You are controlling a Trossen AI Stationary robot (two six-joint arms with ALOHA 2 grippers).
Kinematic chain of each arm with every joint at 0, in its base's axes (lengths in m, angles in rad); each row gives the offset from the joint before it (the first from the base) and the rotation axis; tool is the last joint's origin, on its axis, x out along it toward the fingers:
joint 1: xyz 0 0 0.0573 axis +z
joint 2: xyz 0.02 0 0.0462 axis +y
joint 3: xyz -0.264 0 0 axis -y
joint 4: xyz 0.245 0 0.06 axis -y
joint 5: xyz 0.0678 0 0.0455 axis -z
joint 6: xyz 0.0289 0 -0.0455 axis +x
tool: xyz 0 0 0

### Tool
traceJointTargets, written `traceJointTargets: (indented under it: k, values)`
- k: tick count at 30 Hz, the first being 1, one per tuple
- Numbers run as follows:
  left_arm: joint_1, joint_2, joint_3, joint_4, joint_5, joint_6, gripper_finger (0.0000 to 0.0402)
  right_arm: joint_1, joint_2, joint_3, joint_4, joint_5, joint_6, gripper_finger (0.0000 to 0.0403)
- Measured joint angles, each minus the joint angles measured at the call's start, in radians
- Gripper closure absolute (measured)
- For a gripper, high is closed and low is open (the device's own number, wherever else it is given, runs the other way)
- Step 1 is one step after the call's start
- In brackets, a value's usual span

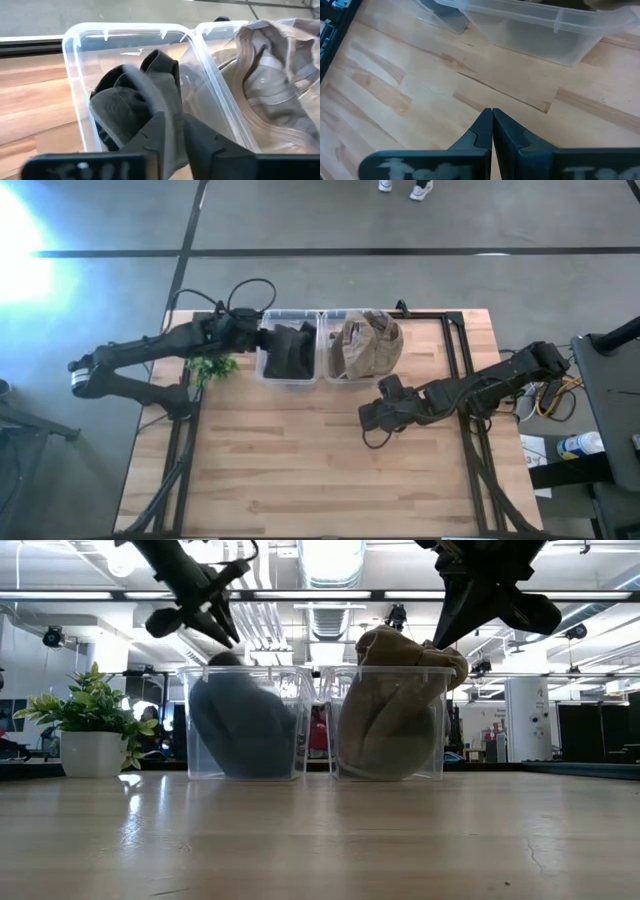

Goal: Pick & Place hat
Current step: Put the black cap into the left transparent bin, then return to Home Position

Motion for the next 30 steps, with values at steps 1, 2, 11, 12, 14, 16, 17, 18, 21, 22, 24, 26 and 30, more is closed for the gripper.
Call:
traceJointTargets:
  k: [1, 2, 11, 12, 14, 16, 17, 18, 21, 22, 24, 26, 30]
  values:
    - [0.0, -0.01, -0.001, -0.006, 0.002, -0.004, 0.0333, -0.002, 0.0, 0.0, 0.0, -0.002, -0.002, 0.0394]
    - [0.0, -0.018, -0.001, -0.019, 0.007, -0.012, 0.0321, -0.002, 0.0, 0.0, 0.0, -0.003, -0.003, 0.0394]
    - [-0.052, -0.088, 0.057, -0.058, 0.12, 0.042, 0.0261, -0.029, -0.048, 0.002, 0.007, -0.021, -0.096, 0.0394]
    - [-0.071, -0.107, 0.071, -0.048, 0.132, 0.081, 0.0261, -0.029, -0.061, 0.003, 0.016, -0.022, -0.135, 0.0394]
    - [-0.108, -0.139, 0.1, -0.038, 0.14, 0.158, 0.026, -0.028, -0.092, 0.004, 0.052, -0.022, -0.238, 0.0394]
    - [-0.129, -0.171, 0.123, -0.042, 0.14, 0.263, 0.026, -0.028, -0.129, 0.004, 0.082, -0.021, -0.34, 0.0394]
    - [-0.133, -0.188, 0.135, -0.053, 0.14, 0.311, 0.026, -0.03, -0.148, 0.006, 0.085, -0.019, -0.372, 0.0394]
    - [-0.132, -0.204, 0.146, -0.065, 0.14, 0.341, 0.026, -0.032, -0.168, 0.006, 0.082, -0.016, -0.387, 0.0394]
    - [-0.133, -0.258, 0.154, -0.096, 0.141, 0.28, 0.026, -0.041, -0.23, 0.006, 0.072, -0.004, -0.391, 0.0394]
    - [-0.137, -0.275, 0.145, -0.093, 0.157, 0.277, 0.026, -0.043, -0.252, 0.006, 0.073, -0.002, -0.388, 0.0394]
    - [-0.149, -0.306, 0.122, -0.093, 0.239, 0.317, 0.026, -0.043, -0.292, 0.006, 0.08, 0.006, -0.36, 0.0394]
    - [-0.156, -0.333, 0.084, -0.059, 0.315, 0.33, 0.026, -0.042, -0.332, 0.006, 0.08, 0.006, -0.323, 0.0394]
    - [-0.167, -0.396, -0.058, 0.17, 0.491, 0.32, 0.026, -0.044, -0.392, 0.006, 0.089, 0.029, -0.368, 0.0394]
